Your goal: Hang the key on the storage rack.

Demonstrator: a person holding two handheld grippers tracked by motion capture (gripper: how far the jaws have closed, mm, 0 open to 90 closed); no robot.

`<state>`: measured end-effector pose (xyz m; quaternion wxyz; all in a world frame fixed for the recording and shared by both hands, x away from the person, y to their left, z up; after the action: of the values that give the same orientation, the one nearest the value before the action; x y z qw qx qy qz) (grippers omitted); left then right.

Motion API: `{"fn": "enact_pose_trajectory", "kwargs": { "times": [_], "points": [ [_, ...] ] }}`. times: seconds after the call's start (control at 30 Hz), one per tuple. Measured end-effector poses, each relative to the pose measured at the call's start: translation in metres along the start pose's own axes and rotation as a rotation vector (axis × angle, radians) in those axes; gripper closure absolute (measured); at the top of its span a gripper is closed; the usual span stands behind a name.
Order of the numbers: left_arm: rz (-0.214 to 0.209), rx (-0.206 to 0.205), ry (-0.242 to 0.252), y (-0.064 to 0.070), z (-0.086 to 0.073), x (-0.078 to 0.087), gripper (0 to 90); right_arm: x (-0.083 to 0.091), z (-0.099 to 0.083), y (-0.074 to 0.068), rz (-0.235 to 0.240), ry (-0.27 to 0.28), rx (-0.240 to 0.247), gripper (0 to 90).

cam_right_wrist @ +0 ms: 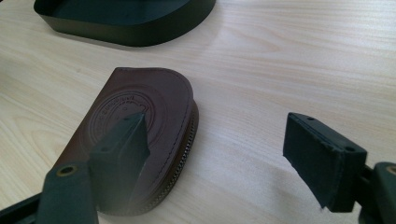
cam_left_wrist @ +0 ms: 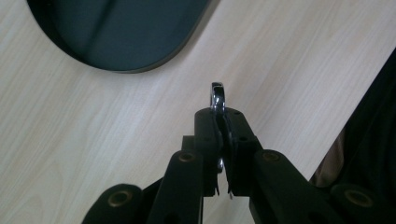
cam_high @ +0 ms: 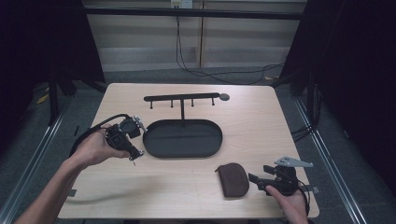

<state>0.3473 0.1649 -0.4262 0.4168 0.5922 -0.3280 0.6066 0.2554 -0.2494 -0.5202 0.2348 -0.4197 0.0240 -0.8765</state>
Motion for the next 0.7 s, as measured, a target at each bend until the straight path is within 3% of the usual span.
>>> {"fn": "enact_pose_trajectory", "kwargs": {
  "times": [0.1, 0.23, 0.4, 0.47, 0.7],
  "points": [
    [-0.002, -0.012, 0.006, -0.004, 0.001, 0.003, 85.5, 0.000, 0.000, 0.001, 0.000, -0.001, -0.002, 22.0],
    [-0.003, 0.013, 0.032, -0.010, 0.004, 0.011, 85.5, -0.001, 0.000, 0.000, 0.002, -0.004, -0.003, 22.1],
    [-0.007, 0.028, 0.030, -0.017, 0.008, 0.021, 85.6, 0.000, 0.000, 0.000, 0.003, -0.003, -0.002, 22.0],
    [0.010, 0.057, 0.036, -0.023, 0.011, 0.024, 85.6, 0.000, 0.000, 0.000, 0.003, -0.005, -0.003, 22.0],
    [0.001, 0.047, 0.020, -0.029, 0.021, 0.026, 85.5, -0.001, 0.000, 0.000, 0.005, -0.005, -0.003, 22.0]
  ]
}}
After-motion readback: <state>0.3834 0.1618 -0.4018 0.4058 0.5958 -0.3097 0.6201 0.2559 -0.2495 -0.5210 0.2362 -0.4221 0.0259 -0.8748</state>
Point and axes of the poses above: each handheld gripper's, and its own axes: x roughly backward along the jaws, z roughly out of its top, y roughly to its right, the point moved 7 cm from there along -x, roughly forward along the jaws, and after that the axes turned 8 degrees about -y, right-handed, at the moved point
